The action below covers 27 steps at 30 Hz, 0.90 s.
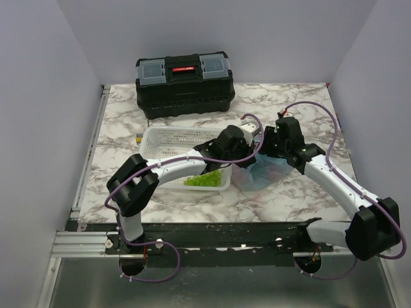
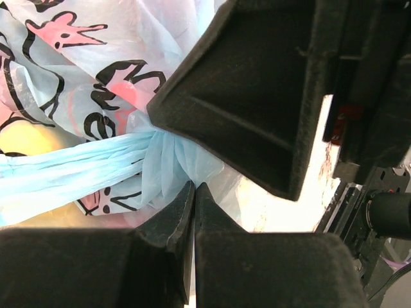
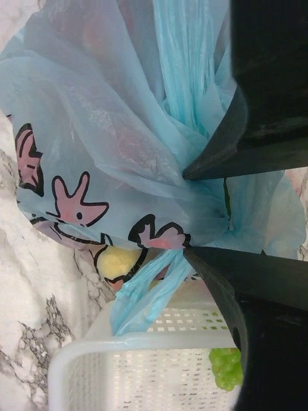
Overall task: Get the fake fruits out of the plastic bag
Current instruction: Untie the plastic bag at the center of the board.
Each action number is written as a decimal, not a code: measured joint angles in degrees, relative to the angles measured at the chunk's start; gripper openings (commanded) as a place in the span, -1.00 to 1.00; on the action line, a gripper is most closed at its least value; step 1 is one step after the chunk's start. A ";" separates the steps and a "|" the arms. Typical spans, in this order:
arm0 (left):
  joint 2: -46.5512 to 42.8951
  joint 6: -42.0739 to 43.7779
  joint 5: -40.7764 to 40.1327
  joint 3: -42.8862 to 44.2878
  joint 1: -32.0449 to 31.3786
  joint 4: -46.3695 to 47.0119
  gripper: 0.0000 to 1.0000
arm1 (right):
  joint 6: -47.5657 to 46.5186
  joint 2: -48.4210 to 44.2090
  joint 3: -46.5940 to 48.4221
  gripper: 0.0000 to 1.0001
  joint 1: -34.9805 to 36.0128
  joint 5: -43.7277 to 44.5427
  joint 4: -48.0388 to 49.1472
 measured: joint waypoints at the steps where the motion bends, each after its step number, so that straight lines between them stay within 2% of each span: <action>1: -0.09 -0.11 0.15 -0.04 0.00 0.13 -1.00 | -0.13 0.00 -0.28 -0.27 0.07 0.28 0.20; 8: -0.44 -1.03 1.11 -0.61 0.00 0.33 -1.00 | -0.20 0.26 -1.14 -0.58 0.09 1.57 1.60; 13: -0.96 -1.20 1.40 -0.87 0.00 0.33 -1.00 | 1.03 0.55 -1.16 -0.98 0.15 3.89 2.36; 18: -2.51 -1.57 1.97 -2.82 0.00 0.92 -1.00 | 4.33 0.24 -1.16 -0.99 0.24 7.48 2.71; 27: -7.32 -3.48 4.52 -11.23 0.00 4.20 -1.00 | 8.20 -5.22 -1.99 -0.98 -0.02 16.41 3.02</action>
